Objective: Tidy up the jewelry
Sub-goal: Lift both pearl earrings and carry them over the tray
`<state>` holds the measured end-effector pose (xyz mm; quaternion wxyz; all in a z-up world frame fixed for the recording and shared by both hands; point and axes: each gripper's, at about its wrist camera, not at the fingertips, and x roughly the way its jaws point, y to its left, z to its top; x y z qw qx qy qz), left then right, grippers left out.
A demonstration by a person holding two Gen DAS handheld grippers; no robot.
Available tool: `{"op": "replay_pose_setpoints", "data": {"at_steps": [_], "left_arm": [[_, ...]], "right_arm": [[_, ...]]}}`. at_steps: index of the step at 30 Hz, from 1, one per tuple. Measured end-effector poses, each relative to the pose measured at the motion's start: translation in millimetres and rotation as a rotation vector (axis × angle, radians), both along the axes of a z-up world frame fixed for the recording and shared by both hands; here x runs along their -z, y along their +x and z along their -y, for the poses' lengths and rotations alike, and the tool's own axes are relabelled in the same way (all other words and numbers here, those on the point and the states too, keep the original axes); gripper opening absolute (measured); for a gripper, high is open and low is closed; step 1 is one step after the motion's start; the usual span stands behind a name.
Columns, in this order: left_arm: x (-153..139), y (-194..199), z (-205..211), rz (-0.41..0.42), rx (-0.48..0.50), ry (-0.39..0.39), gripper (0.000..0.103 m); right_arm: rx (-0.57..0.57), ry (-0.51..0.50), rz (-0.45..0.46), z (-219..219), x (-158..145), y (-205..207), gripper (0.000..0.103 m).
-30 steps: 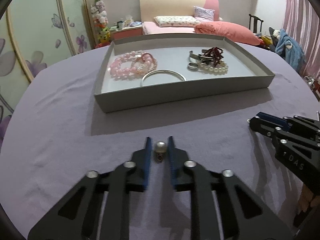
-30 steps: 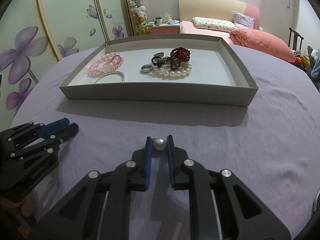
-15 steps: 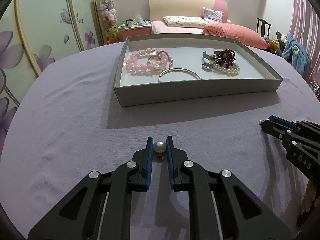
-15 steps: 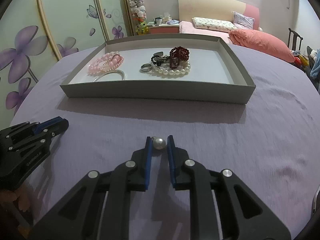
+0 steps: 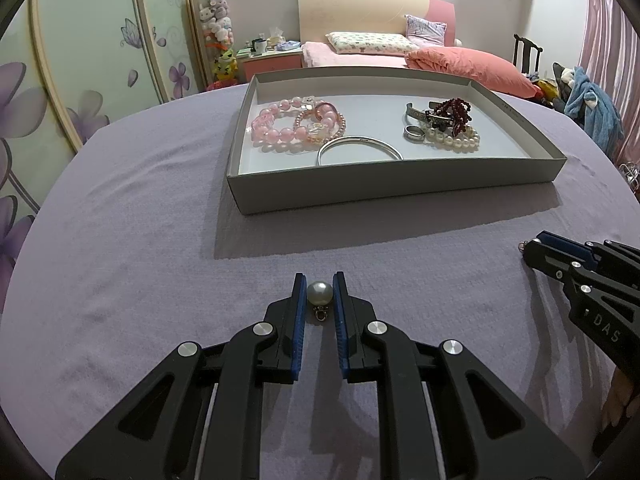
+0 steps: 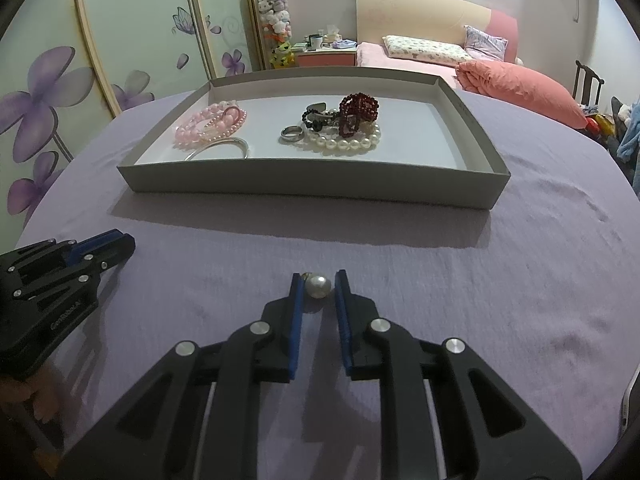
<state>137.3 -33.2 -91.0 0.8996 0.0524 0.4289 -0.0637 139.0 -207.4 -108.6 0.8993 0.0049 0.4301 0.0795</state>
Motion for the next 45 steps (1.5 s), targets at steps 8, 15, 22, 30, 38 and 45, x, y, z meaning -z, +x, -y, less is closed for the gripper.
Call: {"op": "replay_pose_setpoints", "data": {"at_steps": [8,15,22,30,38,45], "left_arm": [[0,-1,-1,-0.002,0.0,-0.015,0.014],[0,-8,-6,-0.004,0.003,-0.03,0.014],[-12,-16,-11,0.055,-0.012,-0.081,0.014],[-54,-35,-9,0.341,-0.048,-0.093,0.014],[-79,-46,-3,0.554,-0.063,-0.076,0.014],[-83,-39,5,0.589,-0.052,-0.078,0.014]], "right_arm": [[0.008,0.002,-0.003,0,-1,0,0.015],[-0.002,0.015,-0.013,1,-2,-11,0.014],[0.0,0.056,0.094,-4,-24,-23,0.014],[0.017,0.027,0.397,-13,-75,-47,0.014],[0.06,-0.033,0.657,-20,-103,-64,0.014],[0.091,-0.027,0.711,-17,-114,-55,0.014]]}}
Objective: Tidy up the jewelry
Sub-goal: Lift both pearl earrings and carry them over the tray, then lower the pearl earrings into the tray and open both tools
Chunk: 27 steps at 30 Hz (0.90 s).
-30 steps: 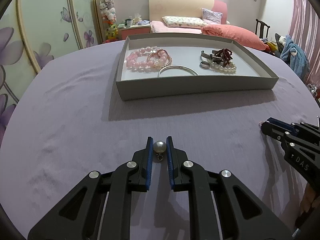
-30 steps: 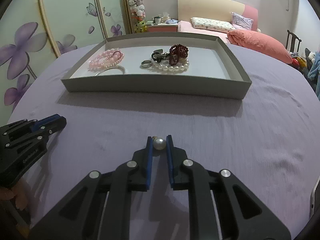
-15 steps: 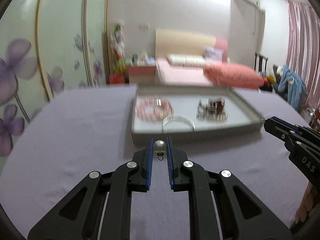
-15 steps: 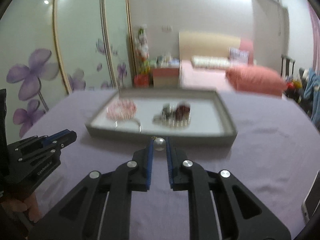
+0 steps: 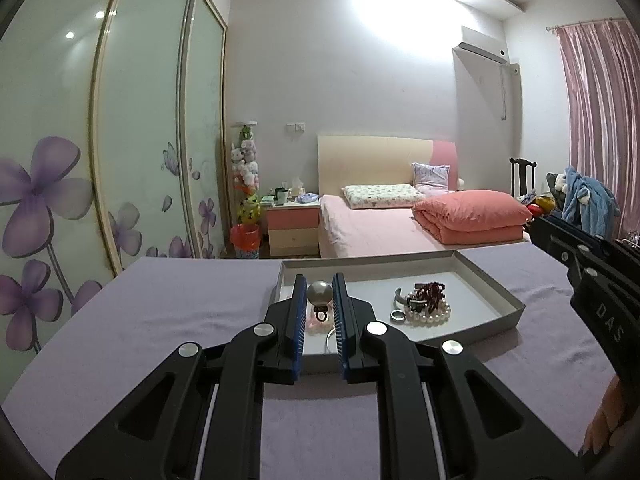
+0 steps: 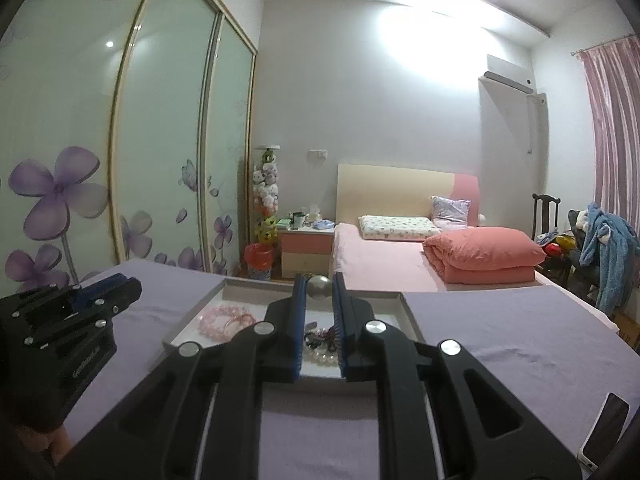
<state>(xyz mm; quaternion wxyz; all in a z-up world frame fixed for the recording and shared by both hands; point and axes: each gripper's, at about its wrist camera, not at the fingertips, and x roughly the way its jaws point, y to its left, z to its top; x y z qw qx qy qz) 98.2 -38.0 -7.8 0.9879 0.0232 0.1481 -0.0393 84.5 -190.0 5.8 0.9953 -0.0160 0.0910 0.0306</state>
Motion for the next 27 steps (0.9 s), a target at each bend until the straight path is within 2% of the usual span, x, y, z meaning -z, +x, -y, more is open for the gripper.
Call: {"op": "replay_pose_setpoints", "data": {"at_steps": [6,11,18,27], "left_arm": [[-5,15,7,0.011,0.016,0.001,0.014],[-4,40,14,-0.008,0.033,-0.007,0.014],[16,78,24,-0.082,0.057,-0.007,0.014],[34,109,31,-0.192,0.082,-0.014,0.014]], "right_arm": [[0.017,0.002,0.022,3,-8,21,0.014],[0.014,0.036,-0.01,7,-9,54,0.014],[0.023,0.093,-0.119,20,6,109,0.014],[0.022,0.129,-0.272,26,38,157,0.014]]}}
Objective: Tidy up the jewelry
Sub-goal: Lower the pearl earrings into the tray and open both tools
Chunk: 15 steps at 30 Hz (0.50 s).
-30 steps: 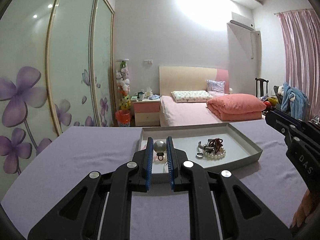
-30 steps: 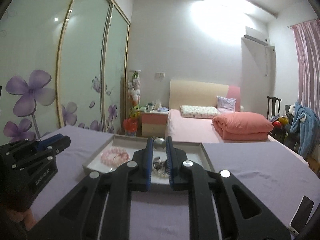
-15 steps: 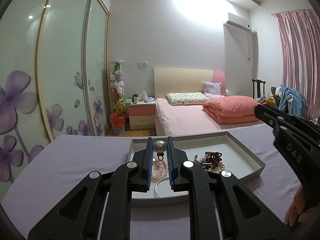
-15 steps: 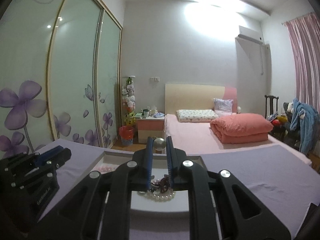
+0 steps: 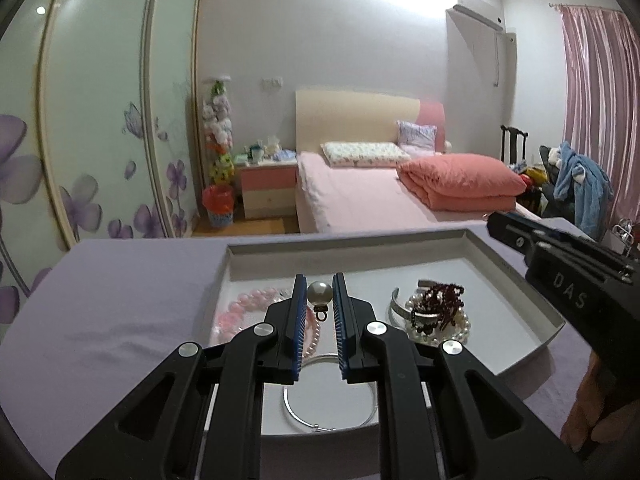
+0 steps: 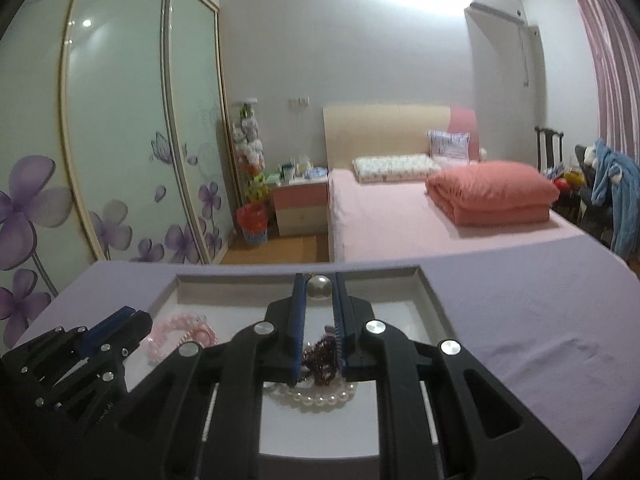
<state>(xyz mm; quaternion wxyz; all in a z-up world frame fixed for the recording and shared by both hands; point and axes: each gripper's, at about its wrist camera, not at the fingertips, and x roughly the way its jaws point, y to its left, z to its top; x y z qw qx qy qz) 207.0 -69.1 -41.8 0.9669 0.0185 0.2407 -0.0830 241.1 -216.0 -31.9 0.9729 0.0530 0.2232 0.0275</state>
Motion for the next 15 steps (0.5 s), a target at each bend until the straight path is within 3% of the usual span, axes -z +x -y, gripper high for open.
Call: {"op": "replay_pose_setpoints", "data": {"at_steps": [8,9,10,12,15], "left_arm": [[13,14,-2,-0.12,0.027,-0.033,0.016],[13,14,-3,-0.128,0.029,-0.037,0.022],[13,14,-4,-0.135,0.031,-0.043,0.028],[11,12,-8,-0.132,0.032,-0.057,0.052],[4,10,-12,-0.126,0.04,-0.073,0.055]], "right_arm": [[-0.023,0.062,-0.151,4,26,27,0.018],[-0.026,0.074,-0.163,6,28,28,0.021],[-0.025,0.088,-0.168,8,29,28,0.03],[-0.023,0.108,-0.164,11,28,24,0.038],[-0.017,0.123,-0.152,16,22,18,0.039]]}}
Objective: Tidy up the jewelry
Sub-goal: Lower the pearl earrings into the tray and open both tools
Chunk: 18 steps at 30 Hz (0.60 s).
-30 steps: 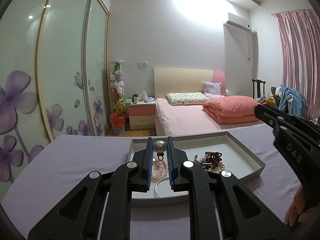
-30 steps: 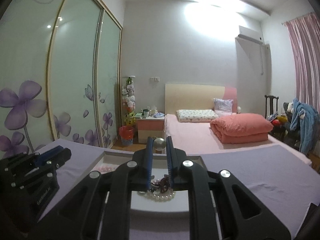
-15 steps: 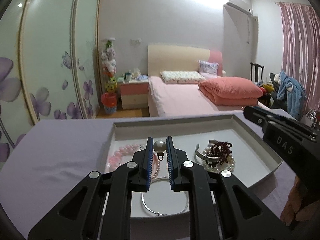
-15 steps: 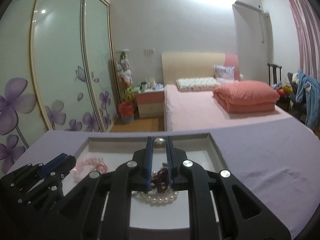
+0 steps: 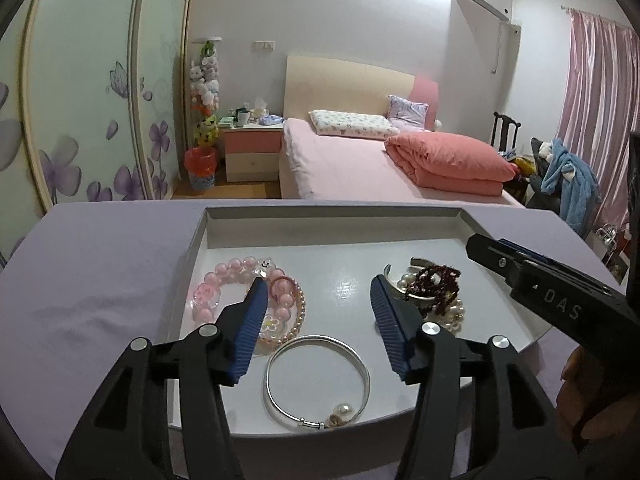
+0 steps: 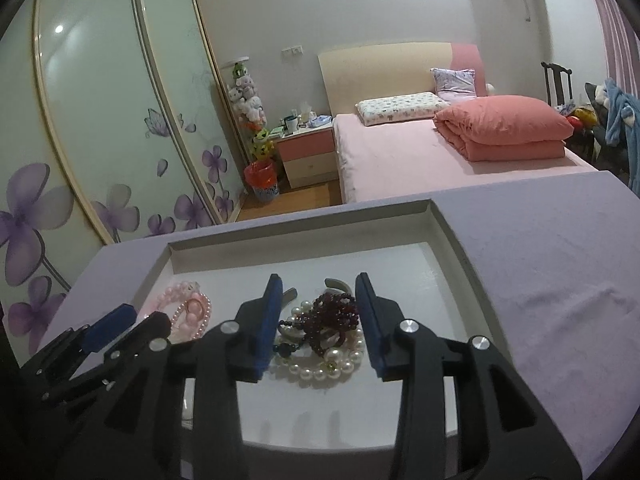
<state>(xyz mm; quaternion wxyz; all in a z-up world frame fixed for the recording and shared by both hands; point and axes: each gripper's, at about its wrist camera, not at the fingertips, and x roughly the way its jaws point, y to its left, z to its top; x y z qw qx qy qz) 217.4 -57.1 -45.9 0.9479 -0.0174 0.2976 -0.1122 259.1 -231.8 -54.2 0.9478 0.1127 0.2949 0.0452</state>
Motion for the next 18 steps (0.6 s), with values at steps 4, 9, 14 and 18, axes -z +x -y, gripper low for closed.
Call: {"op": "replay_pose_setpoints", "data": {"at_steps": [4,9,14,18], "left_arm": [[-12,-6,-14,0.003,-0.005,-0.05,0.059],[-30,-30,-28,0.027,-0.011,-0.087,0.066],[-43,-75,-43,0.074,-0.029,-0.071,0.075],[-47,-103,-51,0.115,-0.069,-0.024,0.086]], "right_arm": [[0.011,0.023,0.026,9,-12,-17,0.043],[0.007,0.03,0.063,14,-28,-49,0.05],[-0.007,-0.002,0.106,10,-44,-98,0.063],[-0.02,-0.037,0.139,3,-53,-136,0.075]]}}
